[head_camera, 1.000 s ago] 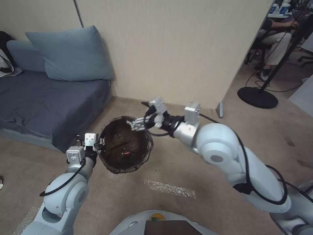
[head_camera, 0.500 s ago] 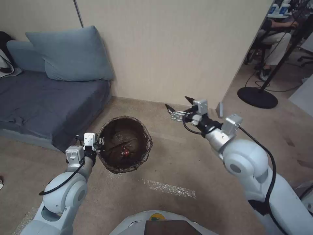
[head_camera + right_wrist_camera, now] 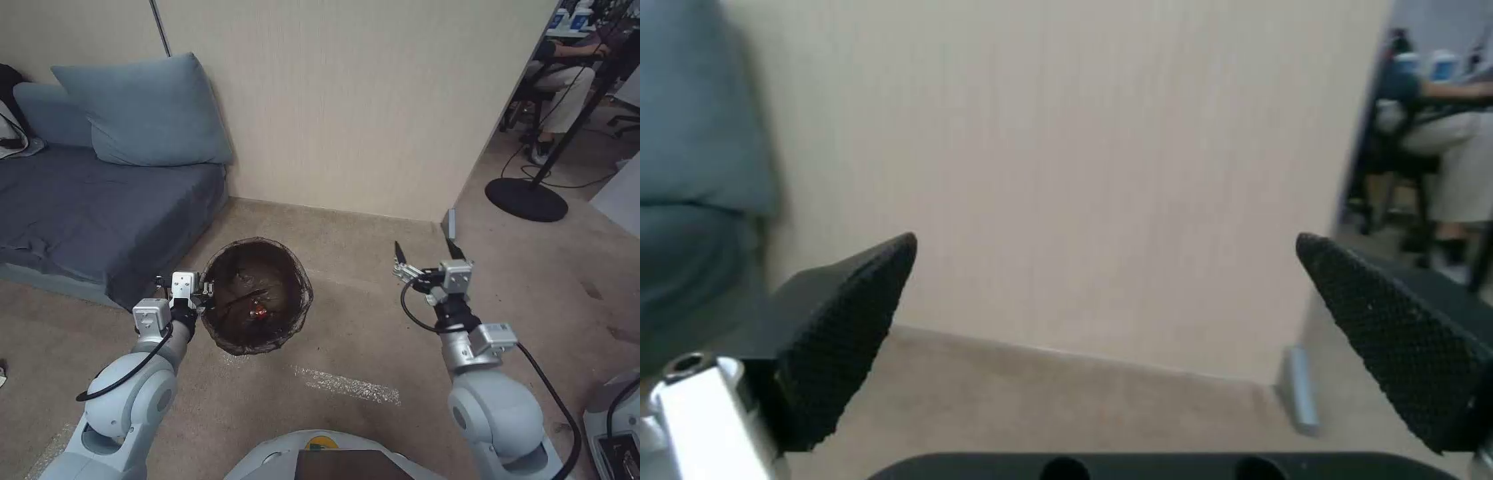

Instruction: Pick up the trash bin, then pick up the garbage from the floor and place it into the trash bin.

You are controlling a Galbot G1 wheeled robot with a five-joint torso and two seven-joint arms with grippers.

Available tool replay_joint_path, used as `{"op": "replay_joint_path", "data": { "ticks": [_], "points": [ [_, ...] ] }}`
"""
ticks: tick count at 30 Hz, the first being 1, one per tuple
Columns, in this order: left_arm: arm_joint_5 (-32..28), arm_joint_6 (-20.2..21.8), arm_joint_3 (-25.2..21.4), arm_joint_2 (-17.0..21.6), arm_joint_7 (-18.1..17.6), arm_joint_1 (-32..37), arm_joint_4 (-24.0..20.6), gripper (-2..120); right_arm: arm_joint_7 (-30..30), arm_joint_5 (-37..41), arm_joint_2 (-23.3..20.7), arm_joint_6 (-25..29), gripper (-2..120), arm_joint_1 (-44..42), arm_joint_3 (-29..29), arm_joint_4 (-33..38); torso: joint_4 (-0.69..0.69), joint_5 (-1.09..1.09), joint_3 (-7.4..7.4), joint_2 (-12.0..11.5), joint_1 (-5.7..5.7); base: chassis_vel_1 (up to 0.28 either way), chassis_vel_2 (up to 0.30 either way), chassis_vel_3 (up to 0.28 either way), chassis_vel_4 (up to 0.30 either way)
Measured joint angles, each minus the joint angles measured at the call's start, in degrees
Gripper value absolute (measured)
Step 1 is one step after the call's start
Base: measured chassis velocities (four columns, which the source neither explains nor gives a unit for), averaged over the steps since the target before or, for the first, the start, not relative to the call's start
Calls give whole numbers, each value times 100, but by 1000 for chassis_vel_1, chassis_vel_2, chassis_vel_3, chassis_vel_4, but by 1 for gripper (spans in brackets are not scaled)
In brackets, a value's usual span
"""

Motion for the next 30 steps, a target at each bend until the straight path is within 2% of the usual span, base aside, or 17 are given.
{"op": "replay_joint_path", "data": {
  "ticks": [2,3,8,13,21,30],
  "points": [
    [32,-15,-9,1,12,36,-44,3,72,-248,177,355,100,-245,90,-109,2,0,0,0,0,0,0,0,0],
    [32,-15,-9,1,12,36,-44,3,72,-248,177,355,100,-245,90,-109,2,0,0,0,0,0,0,0,0],
    [299,-109,20,2,67,174,-175,3,292,-545,451,1314,100,-1005,83,-426,0,0,0,0,0,0,0,0,0],
    [551,-157,24,-23,133,271,-254,3,343,-615,579,1705,100,-1373,127,-504,0,1,0,0,0,0,0,0,0],
    [693,-161,-1,-62,243,332,-265,3,343,-614,623,1807,100,-1482,218,-439,1,1,0,0,0,0,0,0,0],
    [716,-143,-41,-82,359,318,-251,3,310,-351,427,1566,100,-1454,400,-209,0,2,1,0,0,0,0,0,0]
  ]
}}
